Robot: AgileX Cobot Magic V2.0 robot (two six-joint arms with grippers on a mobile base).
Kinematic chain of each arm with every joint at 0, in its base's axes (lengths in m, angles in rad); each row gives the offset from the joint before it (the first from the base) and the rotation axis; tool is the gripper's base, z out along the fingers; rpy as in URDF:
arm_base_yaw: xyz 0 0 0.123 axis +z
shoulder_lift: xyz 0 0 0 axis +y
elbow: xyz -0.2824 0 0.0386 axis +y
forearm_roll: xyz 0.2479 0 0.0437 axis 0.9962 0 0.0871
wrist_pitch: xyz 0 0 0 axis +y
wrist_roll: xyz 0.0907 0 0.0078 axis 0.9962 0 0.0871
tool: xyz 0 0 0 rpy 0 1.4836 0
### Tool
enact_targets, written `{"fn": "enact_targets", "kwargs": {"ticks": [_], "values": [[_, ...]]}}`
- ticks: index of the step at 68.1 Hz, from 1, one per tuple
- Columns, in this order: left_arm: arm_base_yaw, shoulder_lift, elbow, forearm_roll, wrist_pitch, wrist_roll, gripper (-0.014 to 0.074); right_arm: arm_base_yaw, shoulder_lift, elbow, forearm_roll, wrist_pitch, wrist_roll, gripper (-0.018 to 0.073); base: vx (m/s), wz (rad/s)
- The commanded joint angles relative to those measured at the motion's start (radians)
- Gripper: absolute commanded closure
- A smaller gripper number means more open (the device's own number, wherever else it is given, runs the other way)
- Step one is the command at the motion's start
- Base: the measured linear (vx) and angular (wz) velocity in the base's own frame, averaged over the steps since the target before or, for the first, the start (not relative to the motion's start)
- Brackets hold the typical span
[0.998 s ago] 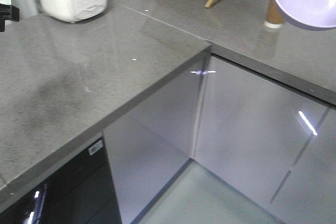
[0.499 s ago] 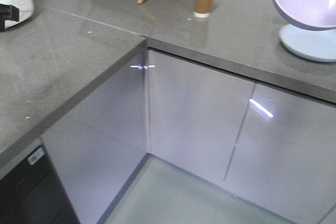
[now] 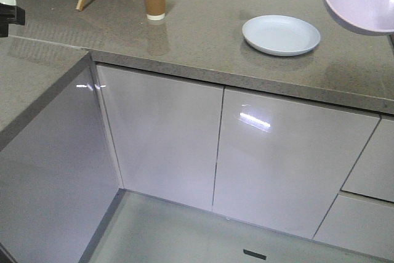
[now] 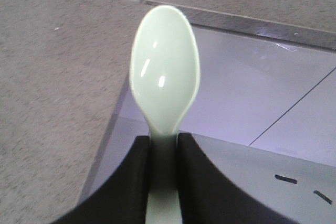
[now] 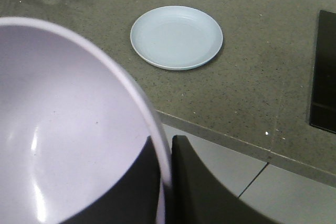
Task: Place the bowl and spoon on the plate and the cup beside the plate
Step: 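Drive the base to the counter with the light blue plate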
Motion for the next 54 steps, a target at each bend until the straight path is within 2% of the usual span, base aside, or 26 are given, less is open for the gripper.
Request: {"fn": "enact_targets", "kwargs": {"ticks": [1, 54], "values": [[-0.004, -0.038, -0.032, -0.004, -0.056, -0.008, 0.0594, -0.006, -0.028, -0.032, 0.007, -0.066, -0.005, 0.0570, 0.04, -0.25], [-0.004, -0.038, -0.032, -0.004, -0.059, -0.008, 0.0594, -0.006, -0.026, -0.032, 0.007, -0.066, -0.005, 0.0570, 0.03, -0.05]]}}
